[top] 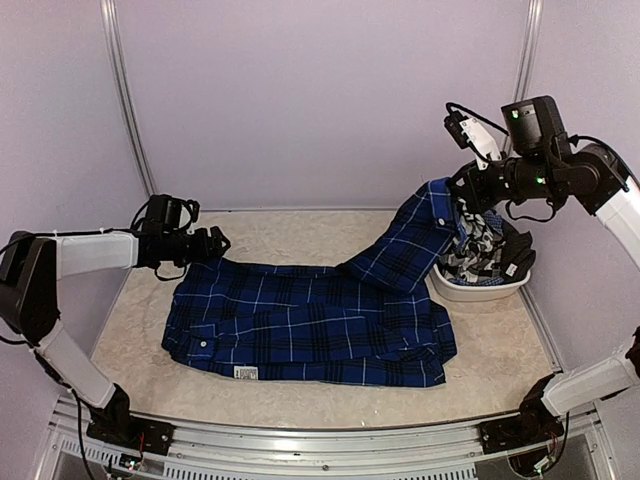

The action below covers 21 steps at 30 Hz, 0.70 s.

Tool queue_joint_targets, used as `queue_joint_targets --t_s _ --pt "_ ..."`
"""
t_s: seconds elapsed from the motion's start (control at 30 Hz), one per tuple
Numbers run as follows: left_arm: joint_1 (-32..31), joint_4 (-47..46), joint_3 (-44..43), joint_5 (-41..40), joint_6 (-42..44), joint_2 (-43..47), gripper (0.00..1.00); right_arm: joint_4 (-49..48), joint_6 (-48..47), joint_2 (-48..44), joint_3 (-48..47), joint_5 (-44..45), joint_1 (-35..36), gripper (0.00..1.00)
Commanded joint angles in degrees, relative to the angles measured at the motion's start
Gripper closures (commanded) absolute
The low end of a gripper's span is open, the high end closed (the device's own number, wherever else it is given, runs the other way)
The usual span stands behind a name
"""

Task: Fold and stack the long sleeve shirts
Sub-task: Pick up the corner of the shirt from the 1/3-folded shirt.

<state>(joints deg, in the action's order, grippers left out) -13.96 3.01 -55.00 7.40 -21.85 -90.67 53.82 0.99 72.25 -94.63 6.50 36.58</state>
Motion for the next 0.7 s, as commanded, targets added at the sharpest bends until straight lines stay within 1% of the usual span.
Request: queue_joint_targets --t_s 0.0,0.17,0.27,0.37,0.5,0.67 --pt "-2.2 2.7 -4.6 -3.3 15.0 1.6 0.07 2.0 -0.4 0.2 -2.5 0.8 -0.1 1.0" --pt "-5.5 6.5 -10.0 -2.4 33.0 -1.2 0.07 2.7 -0.4 2.3 -2.7 -1.1 -0.1 1.0" --pt "-6.3 9.1 -13.0 -0.5 42.4 -3.3 0.07 2.6 -0.4 2.4 -2.5 -1.9 -0.1 1.0" --pt "-6.7 14.5 -16.9 1.6 50.8 -6.5 0.09 2.3 -0.4 1.4 -2.4 -2.9 -0.1 1.0" --pt "-6.9 20.4 -20.6 2.4 59.4 -11.0 0.11 1.7 -0.4 0.3 -1.6 -2.9 -0.1 1.0" --pt "-5.9 23.3 -21.1 0.8 67.6 -14.6 0.11 1.3 -0.4 -0.3 -0.2 -3.0 -0.2 1.0"
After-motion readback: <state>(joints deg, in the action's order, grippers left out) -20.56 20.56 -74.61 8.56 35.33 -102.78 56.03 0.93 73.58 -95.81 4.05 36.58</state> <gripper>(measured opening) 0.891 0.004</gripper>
